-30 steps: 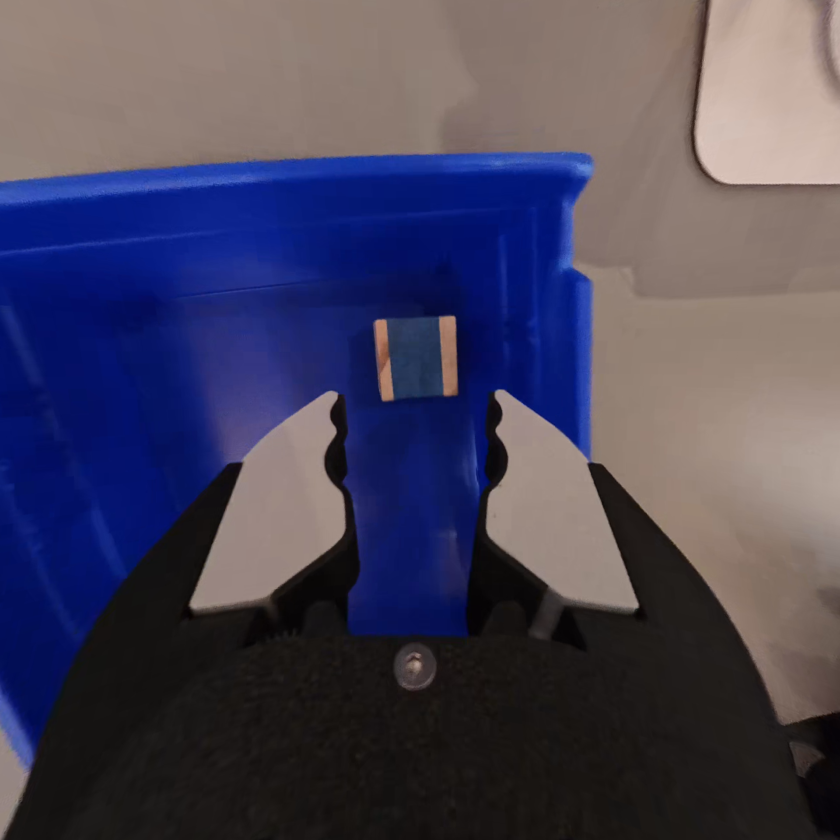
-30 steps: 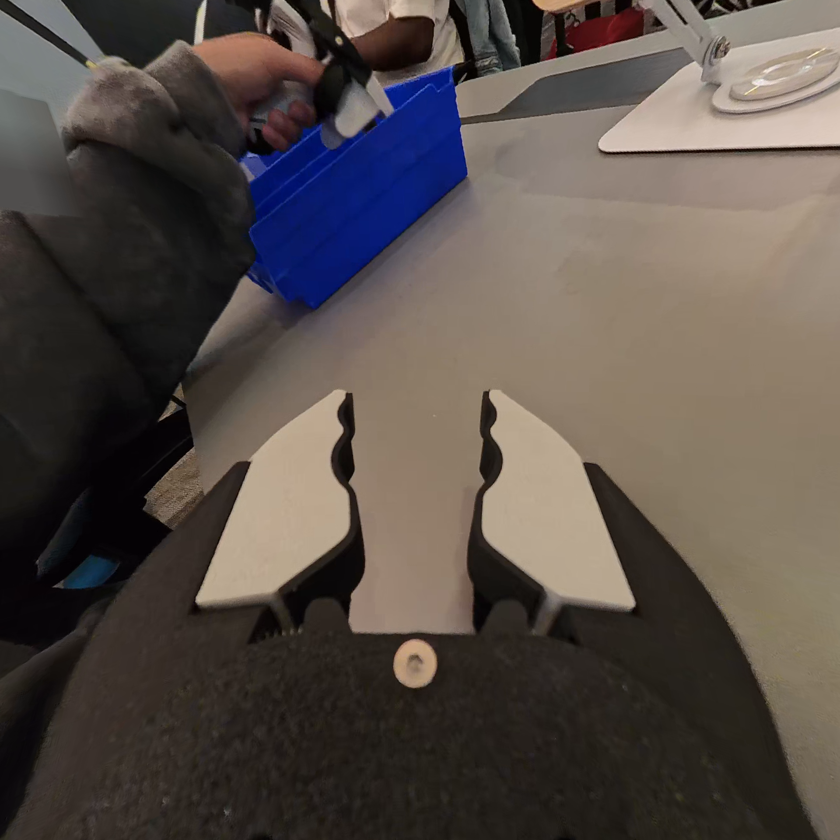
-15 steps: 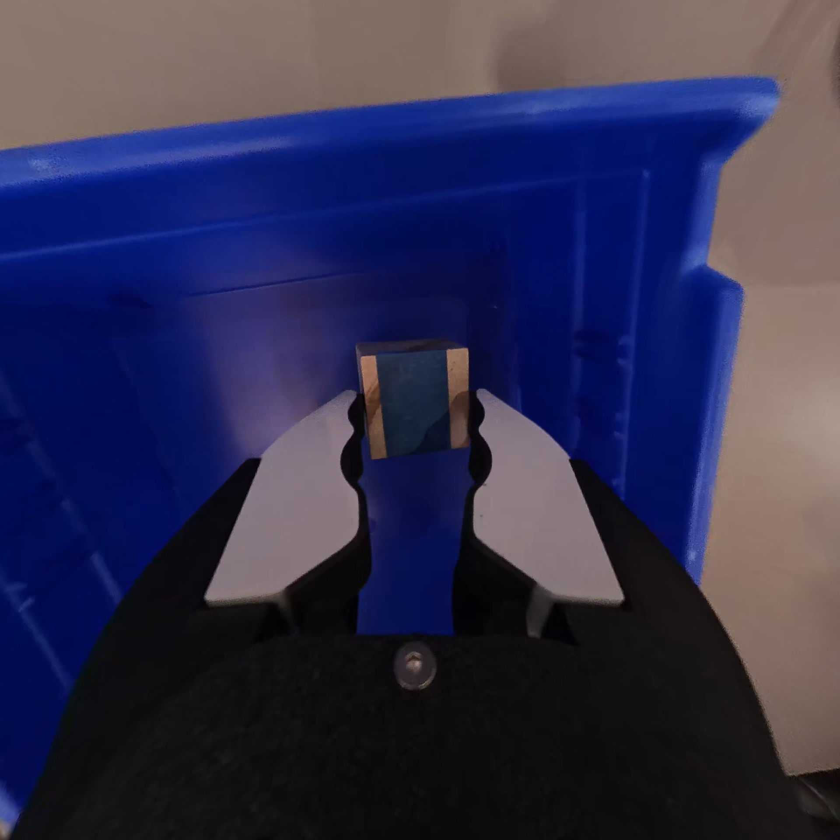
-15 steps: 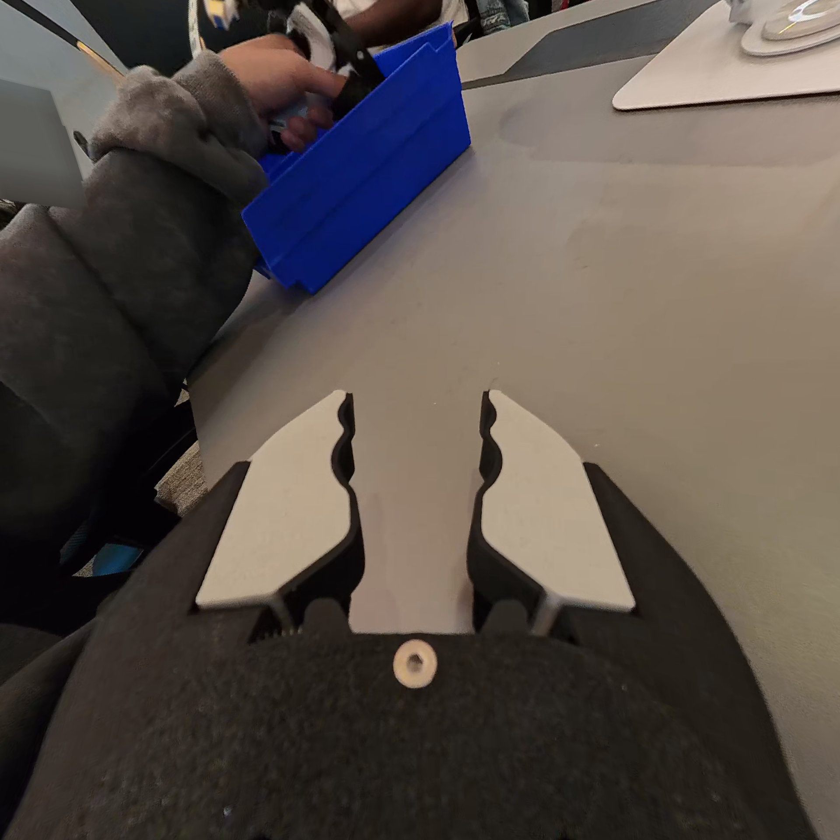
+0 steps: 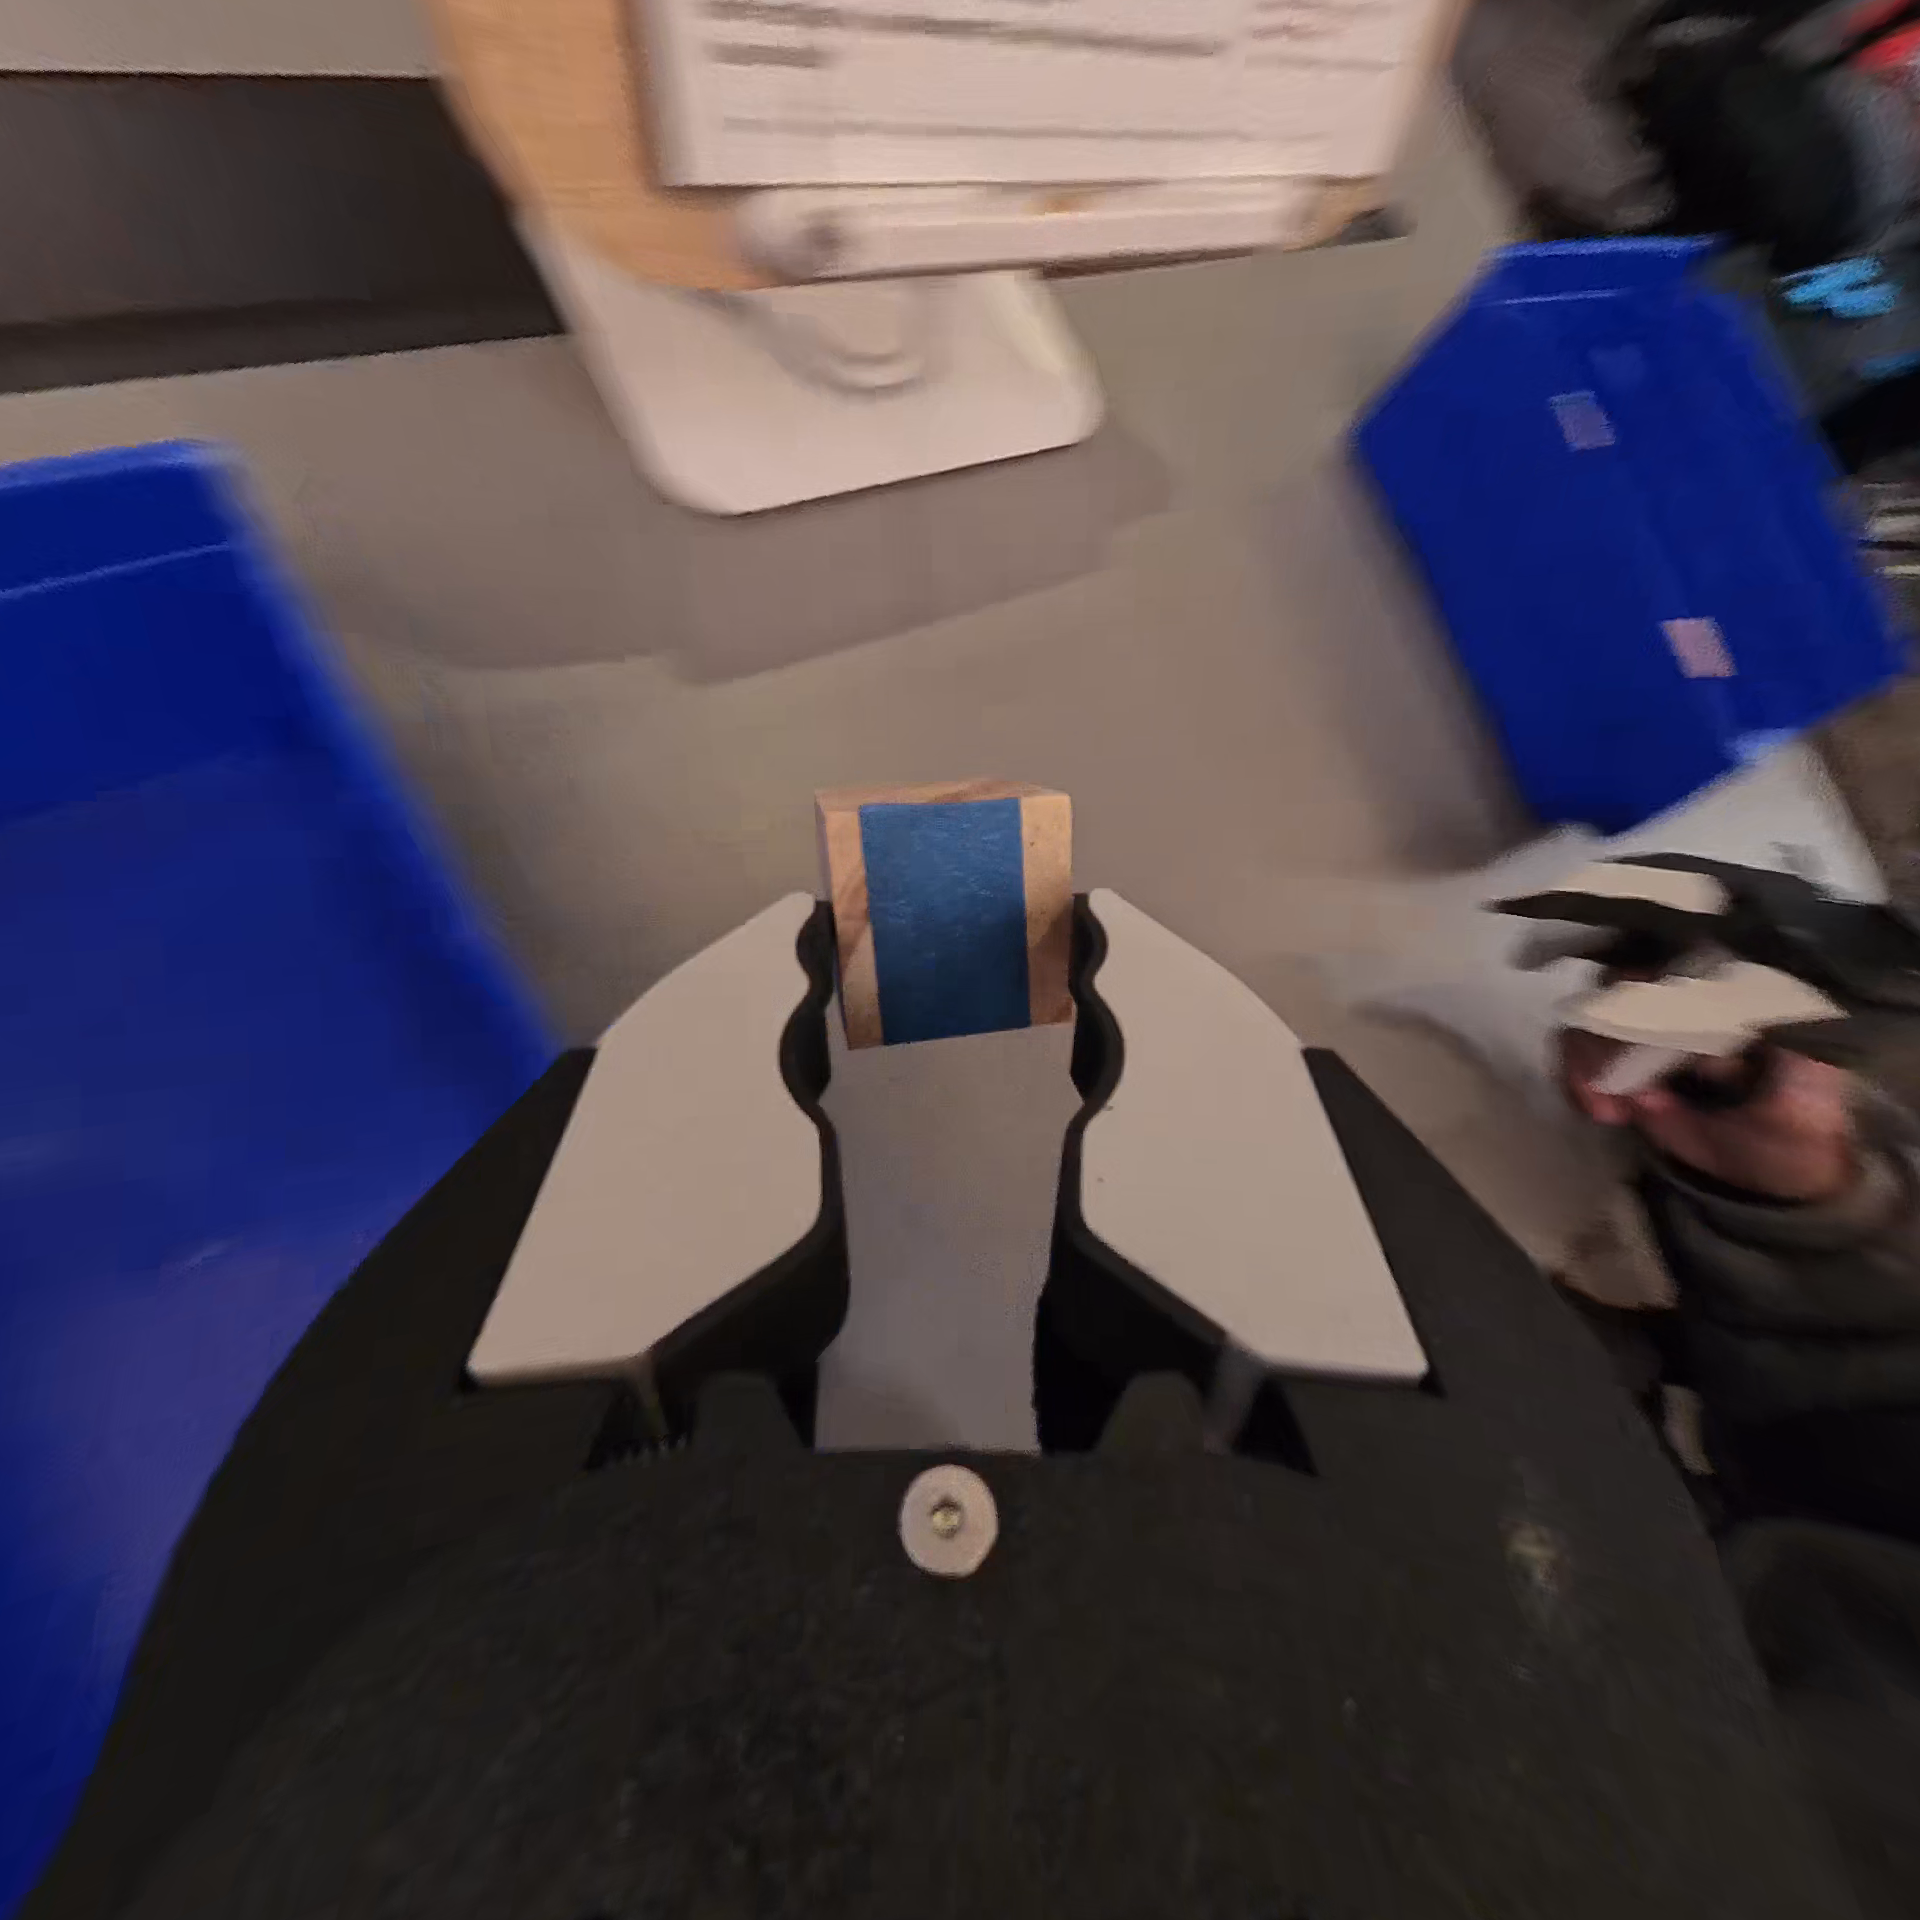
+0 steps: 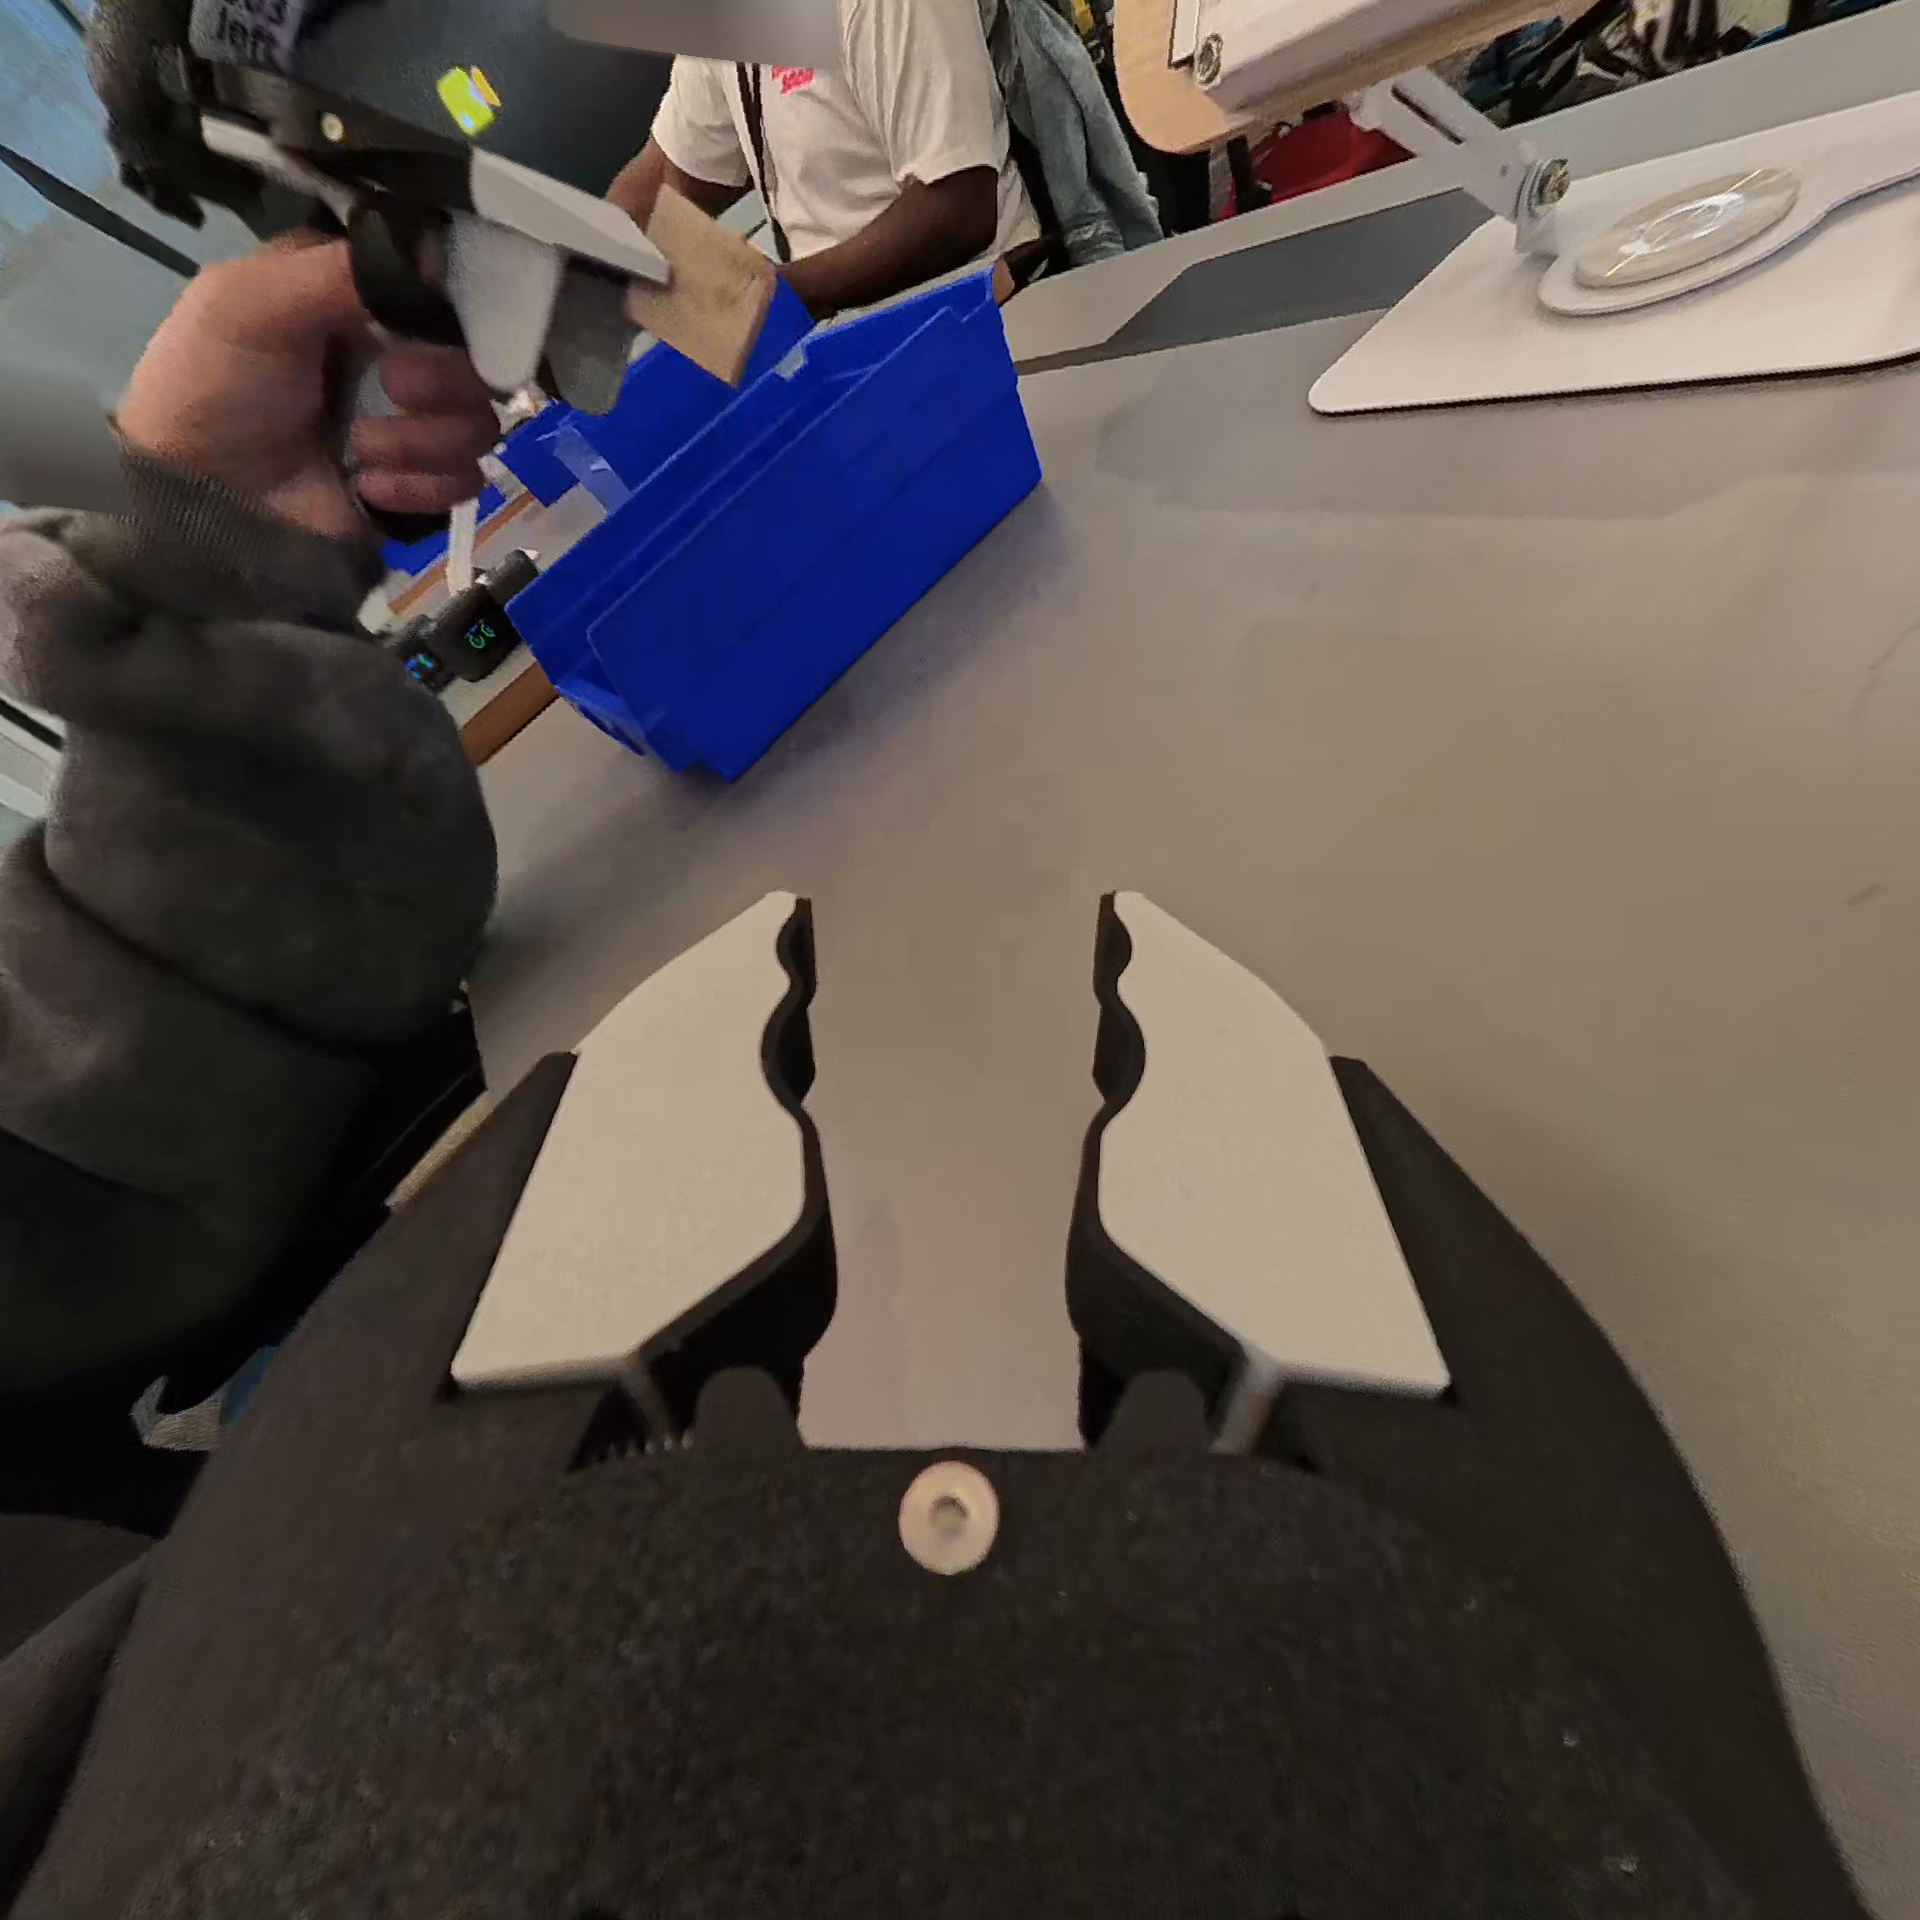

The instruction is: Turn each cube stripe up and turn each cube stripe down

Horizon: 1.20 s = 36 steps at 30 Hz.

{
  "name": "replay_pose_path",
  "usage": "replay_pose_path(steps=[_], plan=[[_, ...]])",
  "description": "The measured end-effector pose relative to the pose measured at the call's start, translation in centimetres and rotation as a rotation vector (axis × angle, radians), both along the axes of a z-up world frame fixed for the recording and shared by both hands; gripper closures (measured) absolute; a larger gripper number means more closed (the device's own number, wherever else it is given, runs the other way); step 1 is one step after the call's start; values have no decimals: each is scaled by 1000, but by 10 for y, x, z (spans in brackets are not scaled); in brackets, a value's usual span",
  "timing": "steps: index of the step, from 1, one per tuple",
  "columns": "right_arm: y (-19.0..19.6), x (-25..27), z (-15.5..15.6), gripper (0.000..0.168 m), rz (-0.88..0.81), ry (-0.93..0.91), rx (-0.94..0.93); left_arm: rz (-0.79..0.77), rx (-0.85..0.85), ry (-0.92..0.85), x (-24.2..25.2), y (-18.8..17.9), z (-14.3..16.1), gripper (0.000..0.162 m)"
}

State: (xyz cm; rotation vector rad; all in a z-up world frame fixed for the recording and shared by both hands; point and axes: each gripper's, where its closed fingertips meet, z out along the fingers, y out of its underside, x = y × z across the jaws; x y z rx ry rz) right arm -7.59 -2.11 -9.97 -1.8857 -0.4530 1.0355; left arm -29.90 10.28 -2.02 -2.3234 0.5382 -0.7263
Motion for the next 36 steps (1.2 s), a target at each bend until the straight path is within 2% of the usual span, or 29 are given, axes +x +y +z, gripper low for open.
replay_pose_path(steps=[3, 7, 10, 12, 14, 16, 21, 26, 27, 29, 36], plan=[[-2, 0, 6, 117, 13, 70, -26, -158, -1, -250, 70, -31, 13, 119], [-14, -8, 28, 113, 46, 180, -57, -232, -59, -497, 125, -53, 12, 119], [-18, -17, 42, 111, 82, 217, -60, -290, -181, -757, 153, -66, 13, 120], [-13, -21, 52, 110, 112, 306, -111, -333, -296, -944, 162, -73, 18, 120], [-3, -21, 62, 108, 139, 434, -197, -350, -382, -1046, 165, -76, 18, 120], [12, -20, 71, 109, 150, 553, -266, -353, -411, -1083, 165, -76, 15, 120], [41, -33, 76, 106, 173, 623, -359, -343, -413, -1091, 165, -76, 8, 120], [44, -51, 68, 104, 243, 655, -452, -375, -411, -996, 177, -86, -5, 120], [42, -52, 65, 116, 251, 647, -458, -357, -403, -969, 178, -85, -10, 120], [42, -51, 58, 124, 241, 599, -462, -354, -391, -942, 180, -85, -15, 120], [36, -47, 55, 124, 265, 592, -442, -380, -417, -909, 185, -91, -16, 119]])
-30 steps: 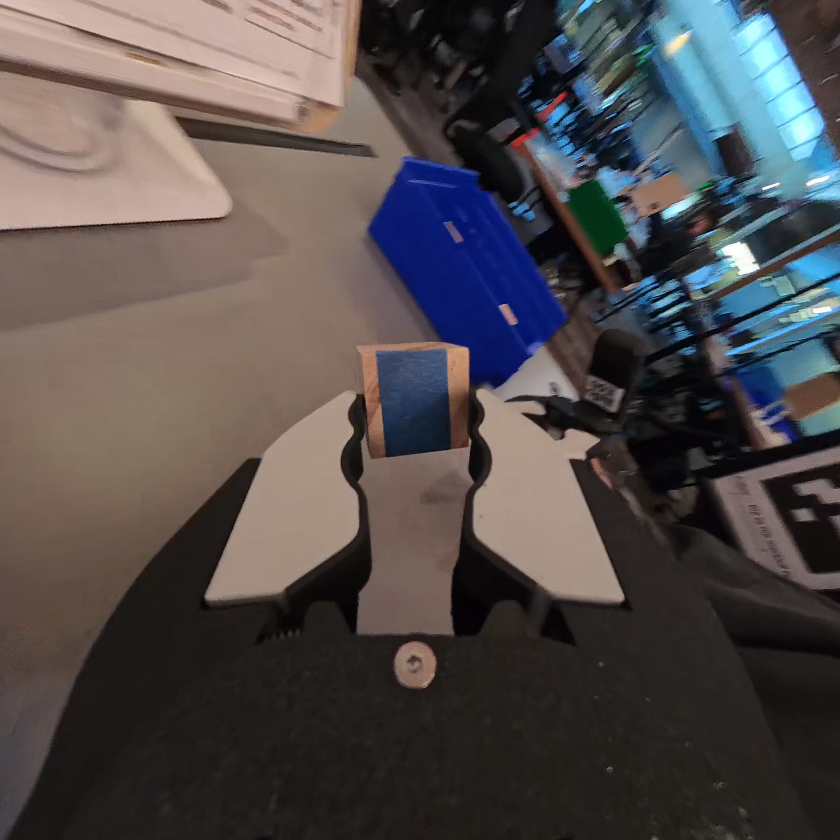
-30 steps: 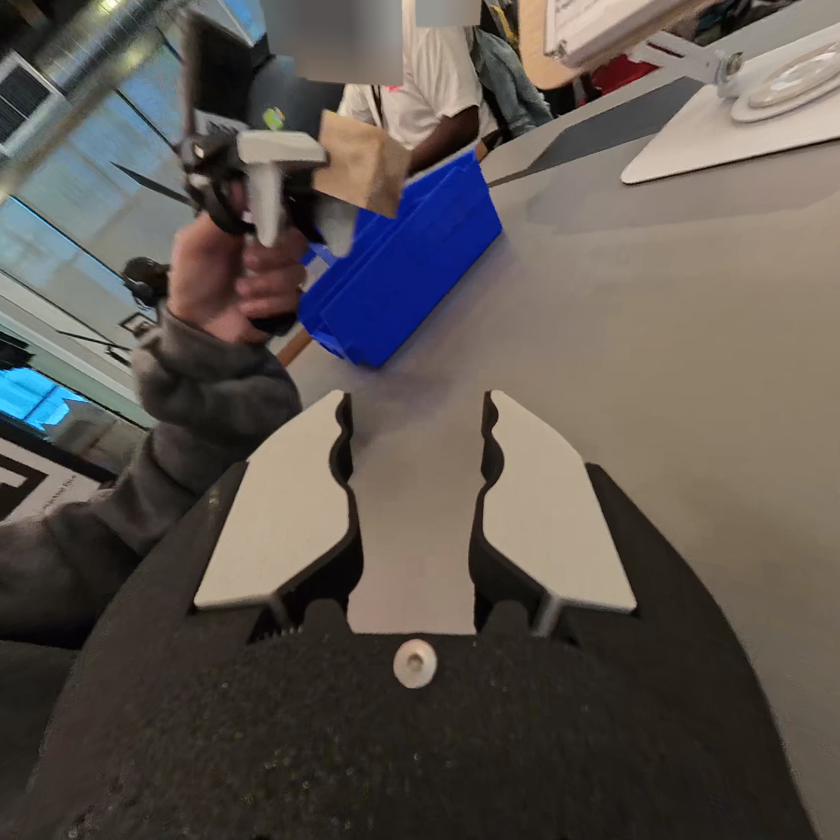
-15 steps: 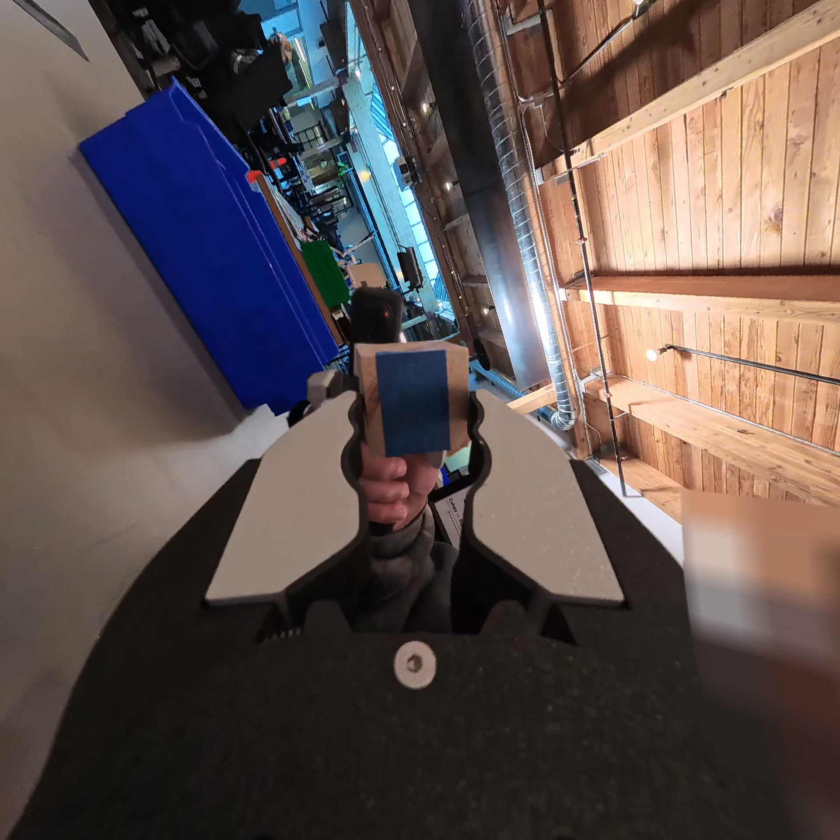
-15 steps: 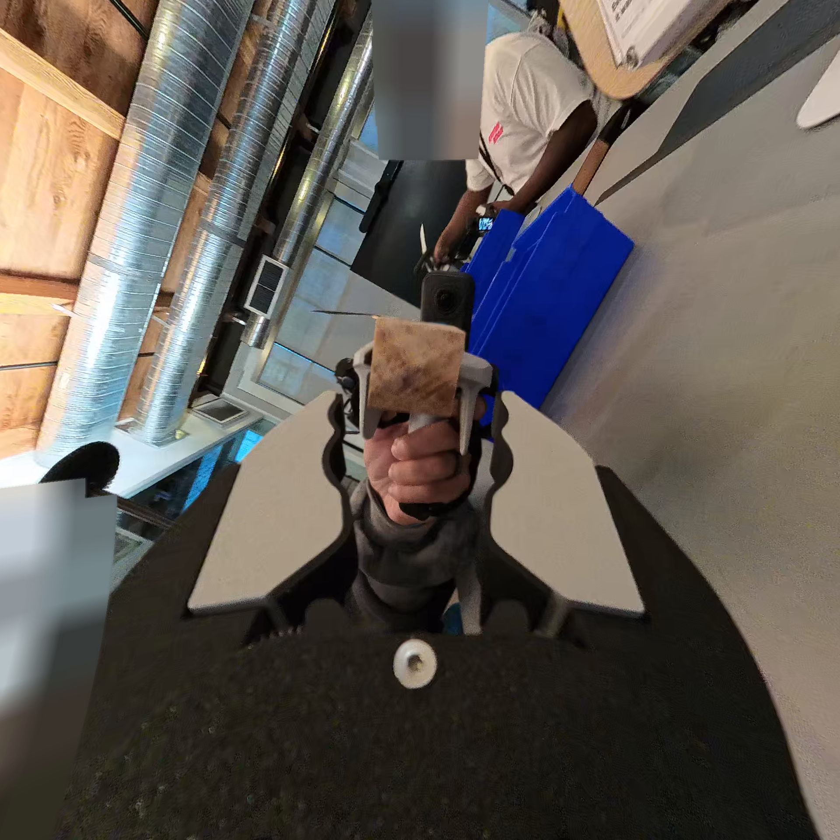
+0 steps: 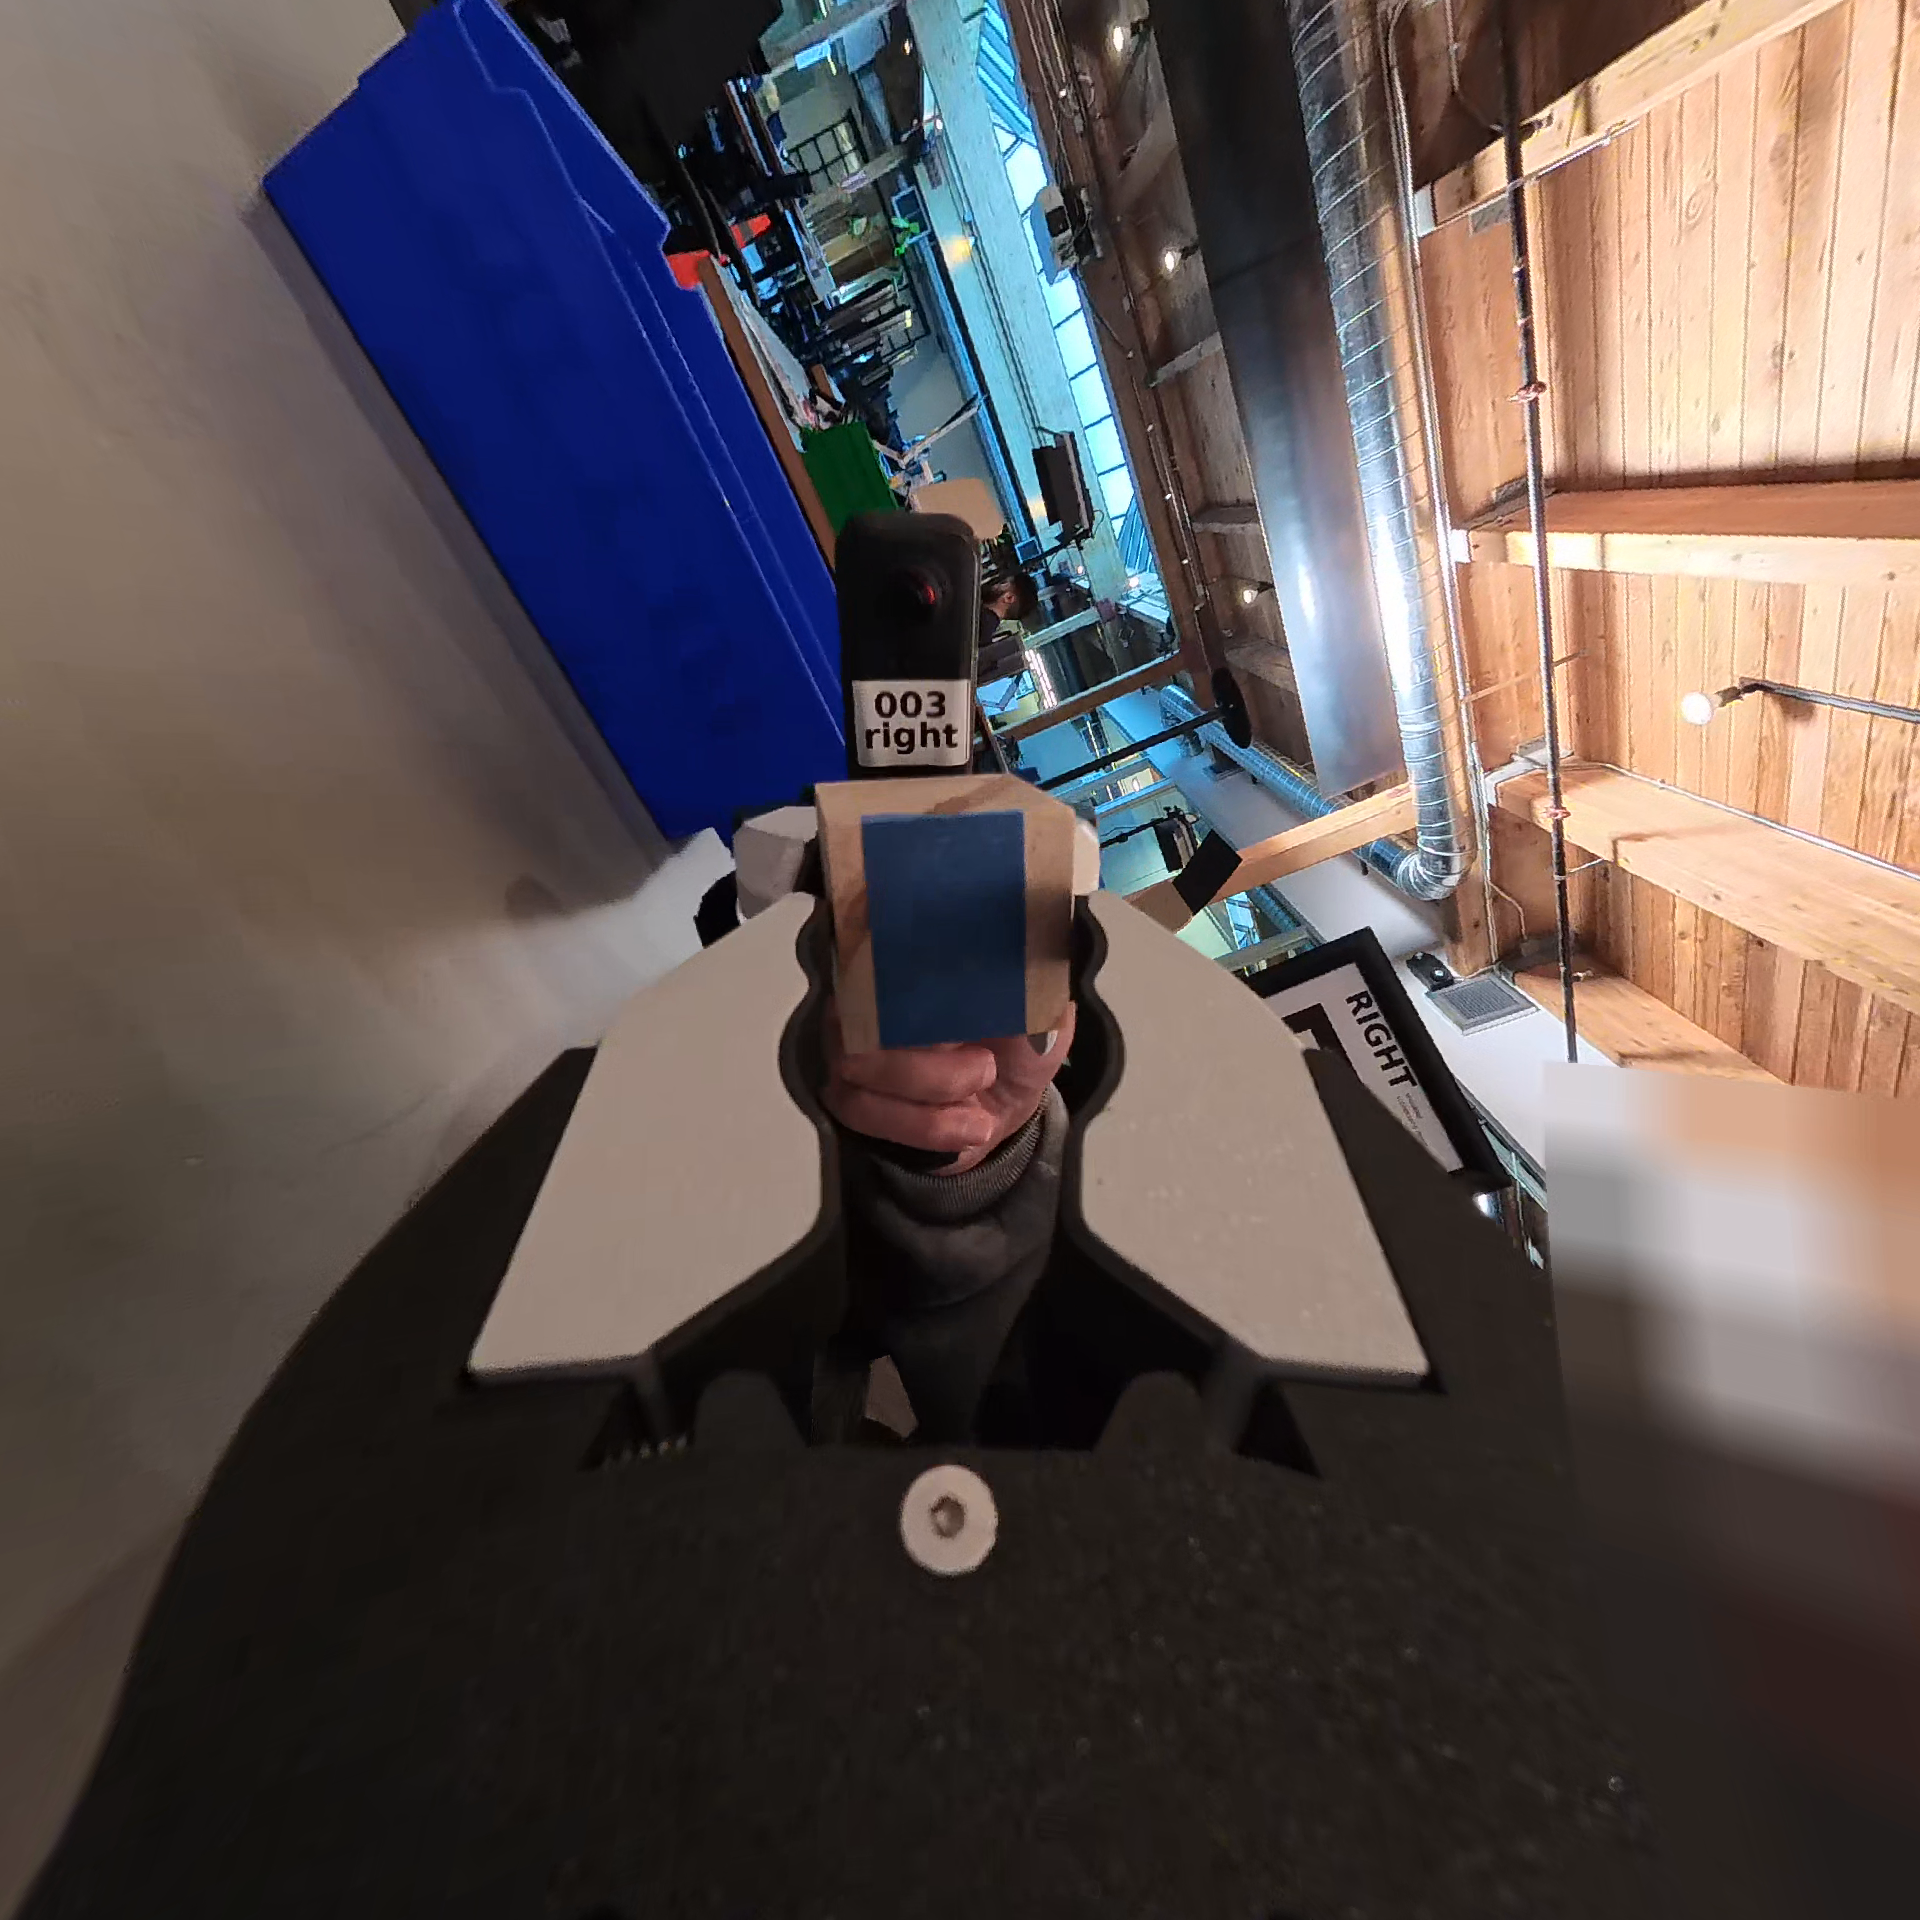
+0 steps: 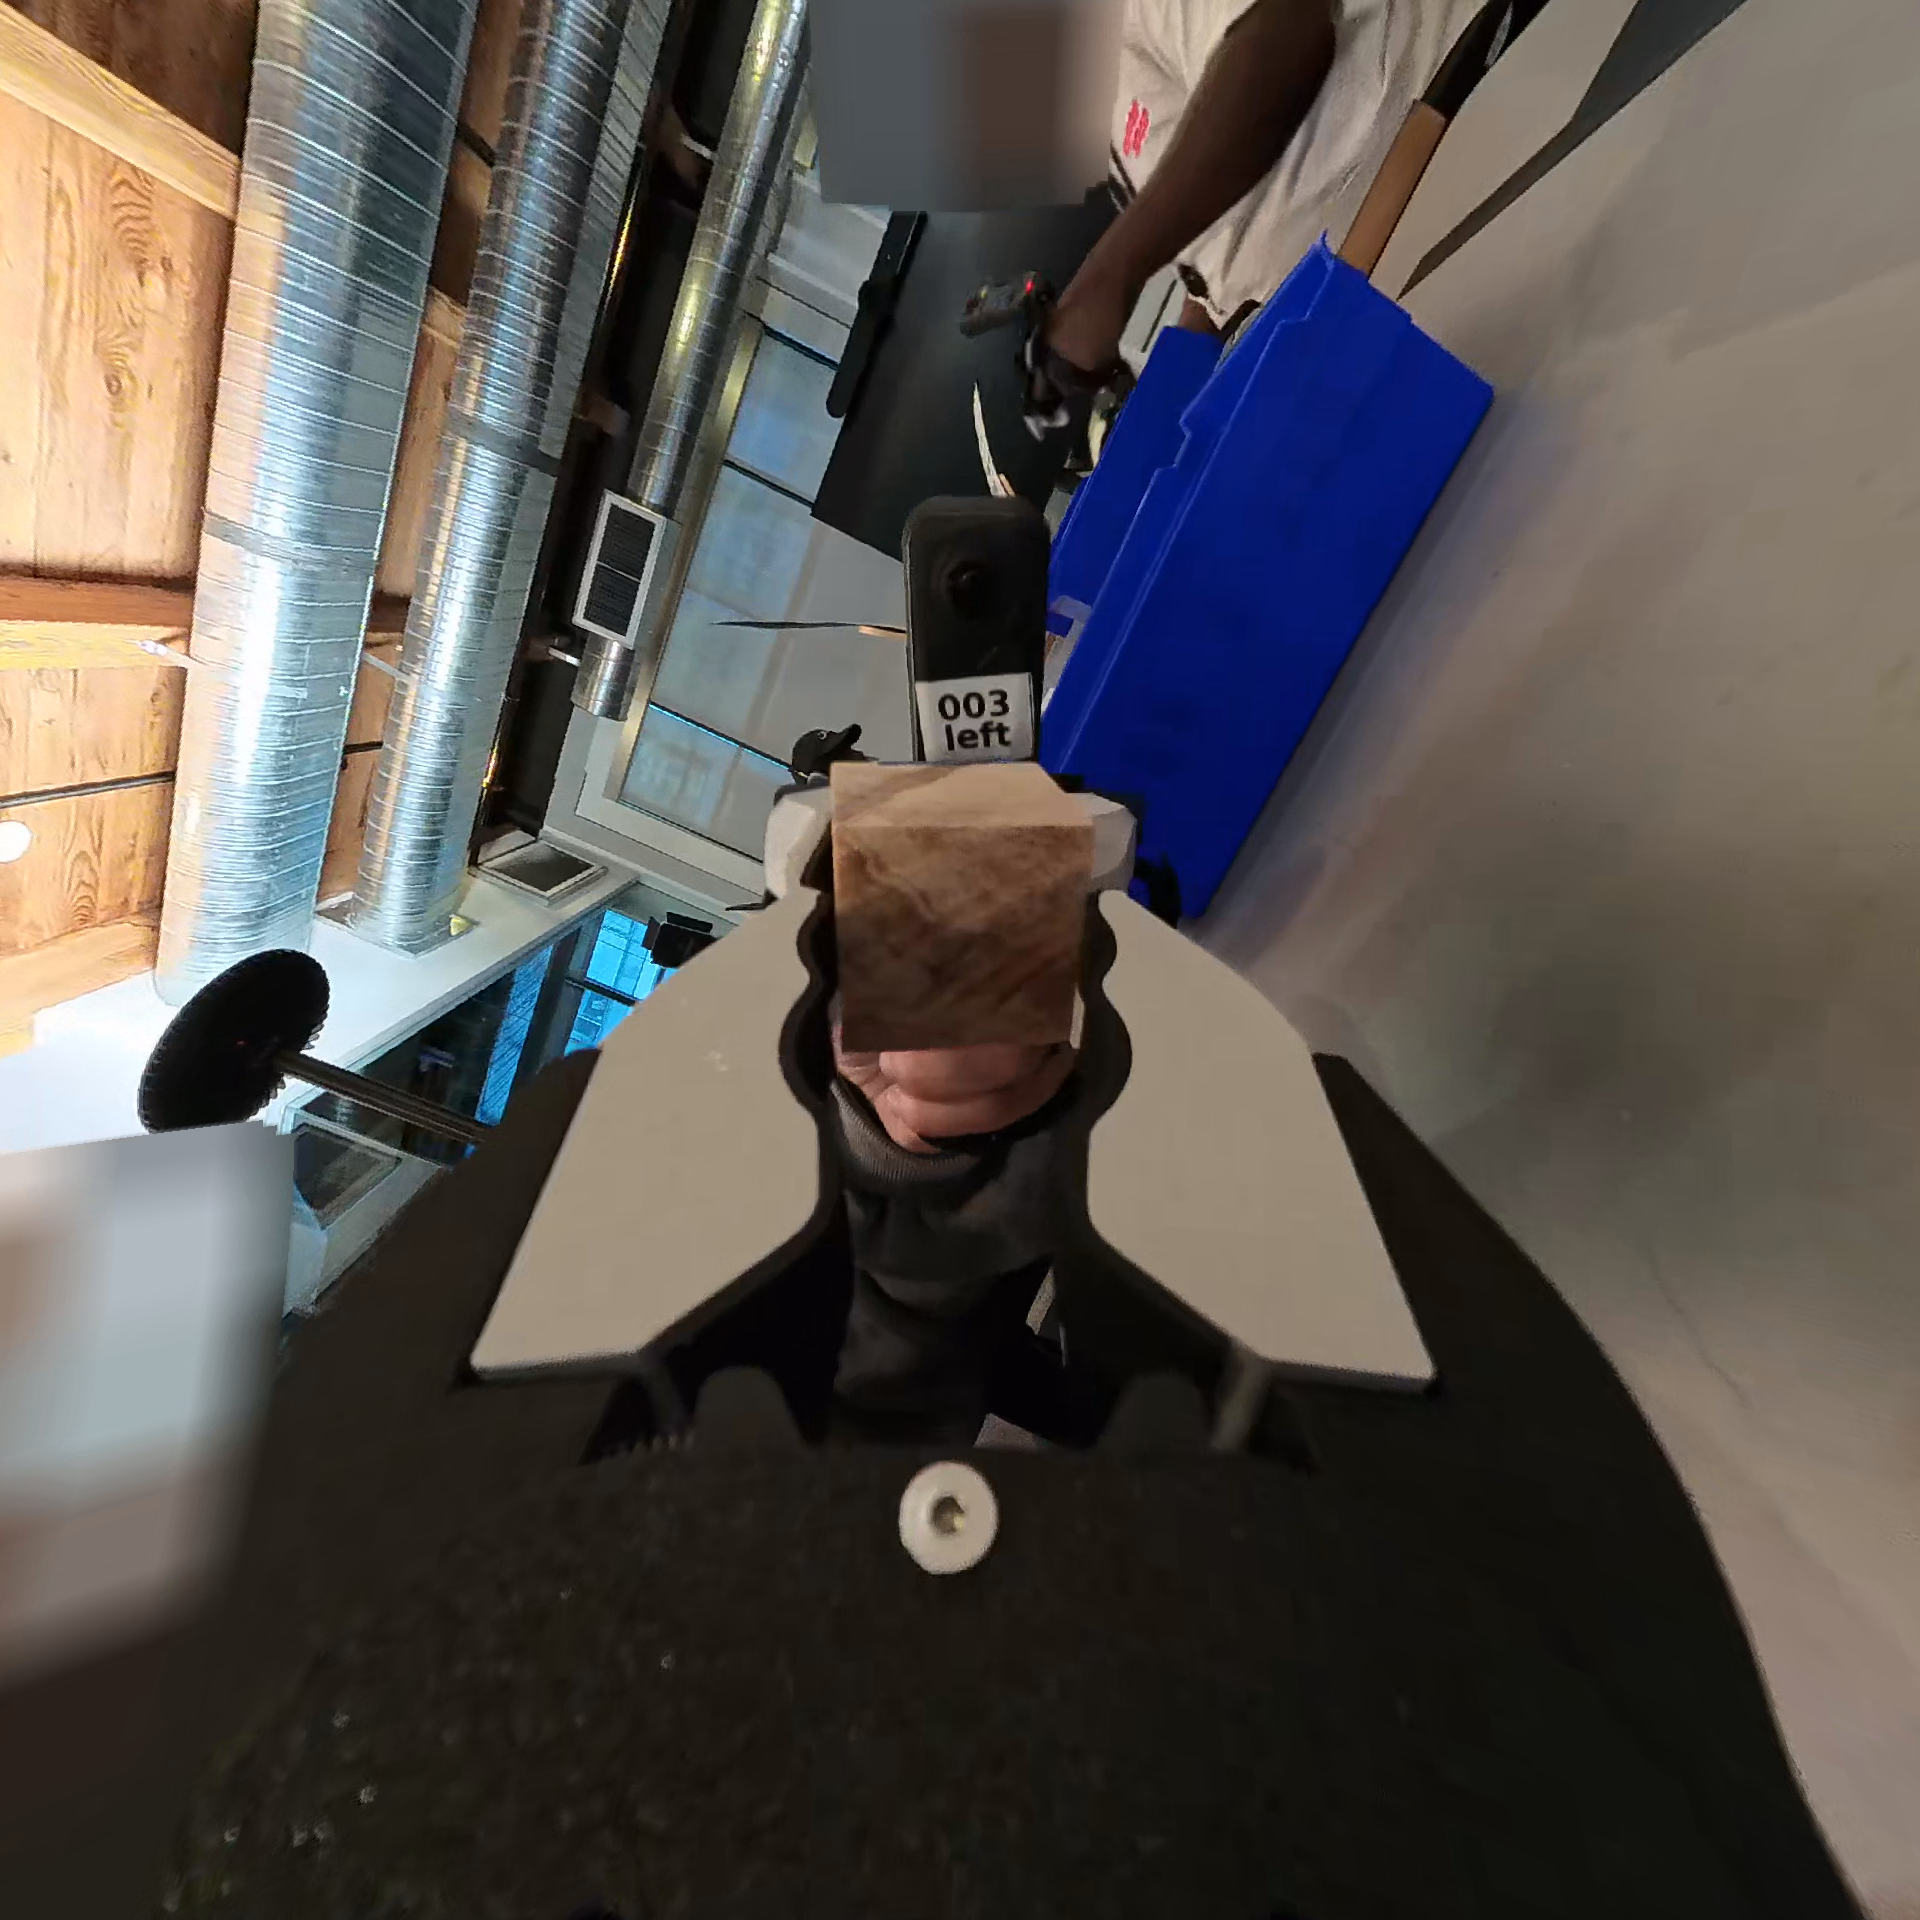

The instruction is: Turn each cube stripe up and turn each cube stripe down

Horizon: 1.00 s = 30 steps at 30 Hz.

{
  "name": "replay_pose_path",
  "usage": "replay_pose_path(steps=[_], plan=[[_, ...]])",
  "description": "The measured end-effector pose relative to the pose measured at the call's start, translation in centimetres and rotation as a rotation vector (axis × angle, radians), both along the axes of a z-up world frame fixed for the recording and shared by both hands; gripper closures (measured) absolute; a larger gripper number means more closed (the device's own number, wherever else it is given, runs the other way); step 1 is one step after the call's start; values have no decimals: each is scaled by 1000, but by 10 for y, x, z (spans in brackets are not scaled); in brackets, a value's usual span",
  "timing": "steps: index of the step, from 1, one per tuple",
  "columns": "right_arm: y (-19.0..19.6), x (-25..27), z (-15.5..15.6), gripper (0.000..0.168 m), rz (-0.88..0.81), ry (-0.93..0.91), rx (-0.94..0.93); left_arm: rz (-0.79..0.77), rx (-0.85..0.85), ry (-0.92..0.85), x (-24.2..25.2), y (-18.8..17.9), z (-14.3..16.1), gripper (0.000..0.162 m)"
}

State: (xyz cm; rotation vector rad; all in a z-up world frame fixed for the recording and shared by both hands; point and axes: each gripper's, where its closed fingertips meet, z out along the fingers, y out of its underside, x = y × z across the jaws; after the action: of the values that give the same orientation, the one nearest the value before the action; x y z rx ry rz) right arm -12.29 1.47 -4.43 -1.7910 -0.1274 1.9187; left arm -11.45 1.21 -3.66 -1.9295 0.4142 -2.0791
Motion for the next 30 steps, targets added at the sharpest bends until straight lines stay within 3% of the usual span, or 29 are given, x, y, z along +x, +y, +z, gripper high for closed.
replay_pose_path(steps=[3, 7, 13, 17, 21, 24, 27, 30], plan=[[-5, -5, 2, 124, 26, -28, 29, -30, 3, -6, -6, -8, 8, 106], [-5, 2, 10, 124, -7, -67, 79, 43, 147, 170, -25, -25, -15, 90], [2, 35, 21, 124, -109, -118, 134, 195, 401, 407, -59, -63, -74, 92], [9, 70, 36, 124, -223, -231, 212, 201, 480, 474, -63, -65, -78, 94], [29, 159, 64, 124, -520, -577, 334, 220, 611, 548, -66, -64, -74, 97], [50, 240, 76, 124, -727, -844, 309, 192, 637, 559, -64, -68, -73, 97], [84, 288, 45, 123, -687, -1108, 142, 156, 619, 541, -60, -74, -75, 98], [124, 311, -10, 123, -564, -1321, -11, 144, 613, 546, -59, -74, -78, 98]])
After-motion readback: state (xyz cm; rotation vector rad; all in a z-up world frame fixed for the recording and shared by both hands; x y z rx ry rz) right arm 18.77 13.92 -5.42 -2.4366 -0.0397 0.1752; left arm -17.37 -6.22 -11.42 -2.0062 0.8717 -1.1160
